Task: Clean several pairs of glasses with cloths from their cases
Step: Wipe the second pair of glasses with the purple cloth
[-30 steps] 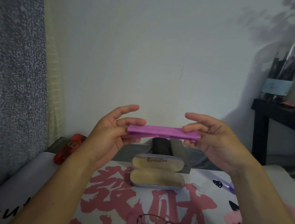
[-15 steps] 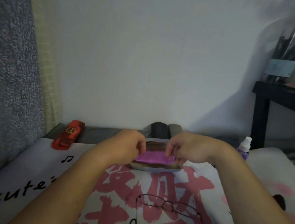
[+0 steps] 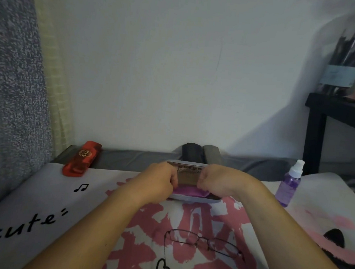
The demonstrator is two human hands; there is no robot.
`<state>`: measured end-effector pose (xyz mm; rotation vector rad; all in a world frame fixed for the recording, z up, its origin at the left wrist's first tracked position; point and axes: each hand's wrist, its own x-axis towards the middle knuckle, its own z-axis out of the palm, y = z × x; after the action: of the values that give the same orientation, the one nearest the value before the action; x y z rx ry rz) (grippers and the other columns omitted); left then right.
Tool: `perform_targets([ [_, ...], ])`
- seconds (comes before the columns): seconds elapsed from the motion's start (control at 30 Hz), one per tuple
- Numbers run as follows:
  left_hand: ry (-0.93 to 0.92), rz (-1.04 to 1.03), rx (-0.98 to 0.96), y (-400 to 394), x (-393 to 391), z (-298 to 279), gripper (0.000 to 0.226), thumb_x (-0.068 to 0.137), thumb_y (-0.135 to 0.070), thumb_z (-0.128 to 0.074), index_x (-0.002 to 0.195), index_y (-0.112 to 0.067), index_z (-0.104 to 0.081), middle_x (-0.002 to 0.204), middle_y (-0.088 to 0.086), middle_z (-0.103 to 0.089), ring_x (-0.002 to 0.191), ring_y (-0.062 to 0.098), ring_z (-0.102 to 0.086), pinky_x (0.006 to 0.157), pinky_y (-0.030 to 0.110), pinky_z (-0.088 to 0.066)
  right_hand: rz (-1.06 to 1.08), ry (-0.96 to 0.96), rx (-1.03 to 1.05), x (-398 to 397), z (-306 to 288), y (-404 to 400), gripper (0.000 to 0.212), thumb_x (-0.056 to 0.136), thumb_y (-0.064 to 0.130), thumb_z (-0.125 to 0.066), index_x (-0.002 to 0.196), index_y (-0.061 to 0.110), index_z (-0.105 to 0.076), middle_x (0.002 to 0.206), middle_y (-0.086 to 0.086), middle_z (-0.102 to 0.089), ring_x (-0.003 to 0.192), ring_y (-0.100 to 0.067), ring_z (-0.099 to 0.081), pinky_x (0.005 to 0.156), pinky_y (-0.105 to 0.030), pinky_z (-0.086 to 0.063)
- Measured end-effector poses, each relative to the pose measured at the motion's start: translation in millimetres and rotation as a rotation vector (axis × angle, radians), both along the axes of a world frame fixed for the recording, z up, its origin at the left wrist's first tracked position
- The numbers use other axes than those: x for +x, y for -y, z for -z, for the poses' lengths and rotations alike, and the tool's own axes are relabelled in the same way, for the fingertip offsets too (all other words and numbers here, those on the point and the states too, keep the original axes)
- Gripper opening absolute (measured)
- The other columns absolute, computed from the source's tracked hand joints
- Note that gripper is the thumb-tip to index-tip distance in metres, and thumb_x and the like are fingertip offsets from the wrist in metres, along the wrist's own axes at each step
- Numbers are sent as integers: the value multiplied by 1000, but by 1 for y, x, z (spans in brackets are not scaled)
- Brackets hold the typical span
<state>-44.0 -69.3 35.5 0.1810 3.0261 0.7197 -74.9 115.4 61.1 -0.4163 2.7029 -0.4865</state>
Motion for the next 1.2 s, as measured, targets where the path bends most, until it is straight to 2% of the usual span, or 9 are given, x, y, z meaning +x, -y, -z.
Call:
perform_targets([
  [0.07, 9, -1, -24, -1, 1, 3, 31, 91, 0, -56, 90, -25, -74, 92, -9, -62, 83, 10, -62, 67, 19, -48, -47, 4, 56, 2, -1, 0, 27, 98, 9, -51, 118, 6, -70, 104, -11, -64, 86, -18, -53, 74, -24, -47],
  [0.2, -79, -16, -136, -5, 3, 4, 30, 87, 5, -54, 97, -15, -74, 100, 5, -67, 89, 22, -64, 82, 35, -56, -115, 38, 133, 5, -3, -1, 37, 100, -5, -45, 127, 6, -67, 103, 1, -60, 69, -4, -46, 42, 1, -31],
  [0.33, -132, -2, -270, -2, -2, 13, 25, 84, 3, -53, 91, -15, -69, 88, 1, -61, 75, 20, -58, 76, 38, -54, -132, -1, 150, 7, -3, -3, 34, 99, -5, -46, 123, 3, -69, 94, -1, -64, 71, -9, -48, 43, 0, -33],
  [0.47, -171, 1, -352, -6, 1, 13, 25, 85, 0, -54, 88, -20, -68, 77, -6, -50, 60, 12, -46, 63, 32, -45, -129, -154, 256, 7, 9, 6, 23, 97, 8, -53, 112, 5, -69, 94, -9, -63, 82, -21, -54, 76, -25, -51],
  [0.7, -287, 0, -214, 7, 28, 21, 29, 92, -5, -55, 92, -27, -74, 89, -5, -65, 77, 15, -63, 60, 27, -42, -109, -405, 438, 37, 15, 3, 26, 94, 2, -51, 114, 11, -66, 112, -7, -65, 98, -26, -67, 70, -31, -45],
  [0.8, -323, 123, -122, 26, 48, 22, 43, 95, -4, -52, 116, -35, -73, 111, -7, -71, 93, 12, -66, 79, 22, -52, -165, -421, 331, 38, 15, -26, 29, 89, 2, -52, 104, 19, -70, 104, -5, -68, 89, -25, -68, 74, -36, -57],
  [0.9, -381, 190, -105, 40, 61, 32, 39, 101, -11, -55, 136, -24, -63, 140, -10, -57, 122, 8, -50, 99, -4, -20, -127, -363, 71, 40, 24, -53, 36, 96, 7, -51, 113, 28, -75, 115, 6, -70, 103, -16, -65, 88, -28, -52],
  [1.03, -362, 164, -49, 40, 56, 51, 41, 103, -23, -54, 144, -20, -55, 140, -12, -44, 125, 0, -33, 110, 13, -22, -9, -379, -207, 49, 48, -64, 36, 101, 5, -48, 113, 23, -76, 106, 10, -65, 98, -7, -61, 73, -3, -37],
  [1.2, -415, 181, -100, 32, 57, 55, 37, 101, -20, -56, 137, -19, -62, 130, -7, -55, 120, 13, -47, 108, 35, -42, 26, -461, -303, 49, 58, -64, 31, 99, 4, -52, 112, 20, -76, 107, 9, -64, 100, -12, -62, 80, -15, -40],
])
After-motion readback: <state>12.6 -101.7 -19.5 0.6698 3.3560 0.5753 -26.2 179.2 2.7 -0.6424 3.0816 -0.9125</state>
